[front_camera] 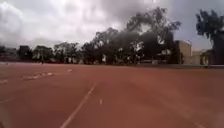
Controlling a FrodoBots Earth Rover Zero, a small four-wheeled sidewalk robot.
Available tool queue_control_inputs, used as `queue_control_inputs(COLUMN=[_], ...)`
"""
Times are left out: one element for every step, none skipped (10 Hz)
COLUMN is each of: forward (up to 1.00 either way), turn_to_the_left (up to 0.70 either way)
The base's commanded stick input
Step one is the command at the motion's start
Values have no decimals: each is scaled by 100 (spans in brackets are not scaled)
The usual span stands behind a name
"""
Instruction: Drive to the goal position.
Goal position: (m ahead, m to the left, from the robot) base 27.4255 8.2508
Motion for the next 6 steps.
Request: queue_control_inputs(forward=[60,60,60,60,60,60], turn_to_the_left=[0,0,0,0,0,0])
